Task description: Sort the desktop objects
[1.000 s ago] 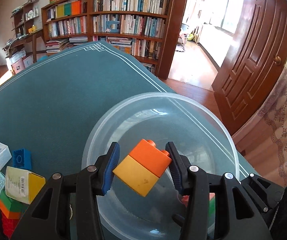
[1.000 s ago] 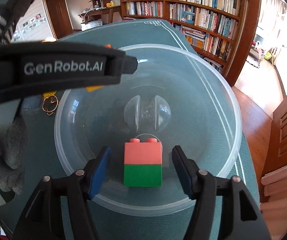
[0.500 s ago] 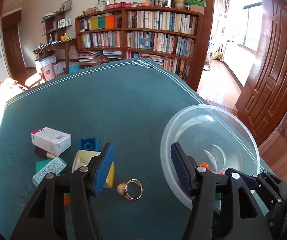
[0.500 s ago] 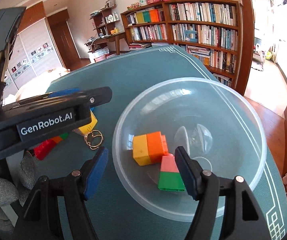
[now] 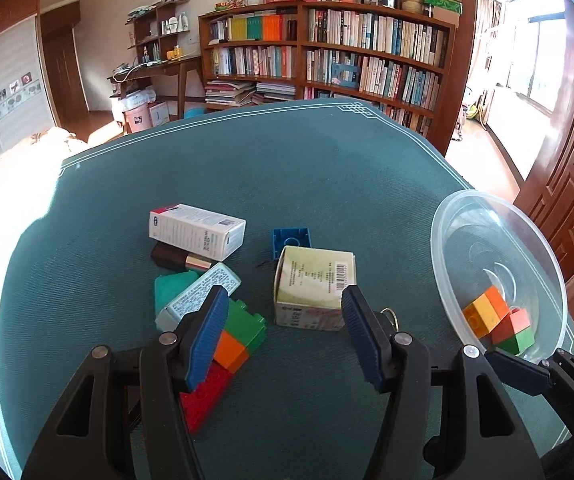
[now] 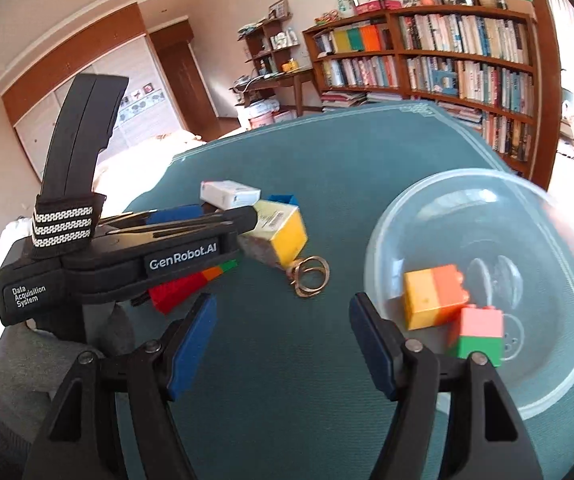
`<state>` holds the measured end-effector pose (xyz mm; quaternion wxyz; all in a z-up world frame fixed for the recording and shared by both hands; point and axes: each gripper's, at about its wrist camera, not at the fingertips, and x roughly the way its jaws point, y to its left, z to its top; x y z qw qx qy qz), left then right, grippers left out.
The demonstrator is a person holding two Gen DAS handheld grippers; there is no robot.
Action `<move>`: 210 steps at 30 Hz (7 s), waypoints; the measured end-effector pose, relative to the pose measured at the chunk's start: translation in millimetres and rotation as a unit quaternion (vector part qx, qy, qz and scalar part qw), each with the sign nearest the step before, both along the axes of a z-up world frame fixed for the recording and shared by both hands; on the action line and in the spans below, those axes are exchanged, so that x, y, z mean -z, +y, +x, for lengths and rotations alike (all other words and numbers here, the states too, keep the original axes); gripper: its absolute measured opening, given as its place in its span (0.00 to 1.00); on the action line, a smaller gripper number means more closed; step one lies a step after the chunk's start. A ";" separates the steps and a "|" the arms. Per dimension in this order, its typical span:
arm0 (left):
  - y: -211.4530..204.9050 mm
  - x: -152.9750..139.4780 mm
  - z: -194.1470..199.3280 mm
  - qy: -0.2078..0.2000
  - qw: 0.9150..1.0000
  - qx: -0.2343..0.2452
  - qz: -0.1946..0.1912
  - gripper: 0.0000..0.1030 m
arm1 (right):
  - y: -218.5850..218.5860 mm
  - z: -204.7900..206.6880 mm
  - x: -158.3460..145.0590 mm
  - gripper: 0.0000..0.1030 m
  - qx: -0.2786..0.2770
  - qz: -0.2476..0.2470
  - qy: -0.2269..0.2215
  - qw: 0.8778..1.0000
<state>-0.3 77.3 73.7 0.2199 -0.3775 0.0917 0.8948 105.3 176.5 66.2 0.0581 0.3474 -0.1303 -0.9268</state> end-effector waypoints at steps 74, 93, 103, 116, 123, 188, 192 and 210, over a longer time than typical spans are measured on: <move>-96.5 33.8 -15.5 -0.069 0.996 -0.050 0.037 0.40 | -15.6 -70.0 35.3 0.70 0.041 0.085 -0.062 0.994; -97.5 42.0 -2.1 -0.152 0.973 -0.010 0.171 0.19 | -52.9 -34.1 40.0 0.70 -0.067 0.012 -0.075 0.995; -123.2 27.9 -8.7 -0.103 0.987 -0.047 0.111 0.17 | -106.8 -44.4 45.1 0.71 -0.136 0.060 -0.080 0.986; -109.4 30.8 7.4 -0.079 0.996 -0.018 0.040 0.48 | -68.3 -36.9 49.5 0.71 -0.047 0.090 -0.091 0.991; -110.8 28.0 13.6 -0.051 0.998 -0.041 0.004 0.17 | -81.3 -50.9 48.9 0.65 -0.067 0.102 -0.080 0.989; 144.7 -7.3 12.4 -0.079 0.983 0.144 0.087 0.38 | 147.1 17.8 10.8 0.75 0.172 0.113 -0.043 0.978; 134.6 -6.5 10.6 -0.070 0.986 0.129 0.077 0.38 | 143.5 18.2 8.4 0.76 0.153 0.125 -0.057 0.979; 39.8 -3.5 -18.3 -0.071 0.993 0.033 0.090 0.38 | 130.5 35.4 10.0 0.76 0.126 0.120 -0.106 0.979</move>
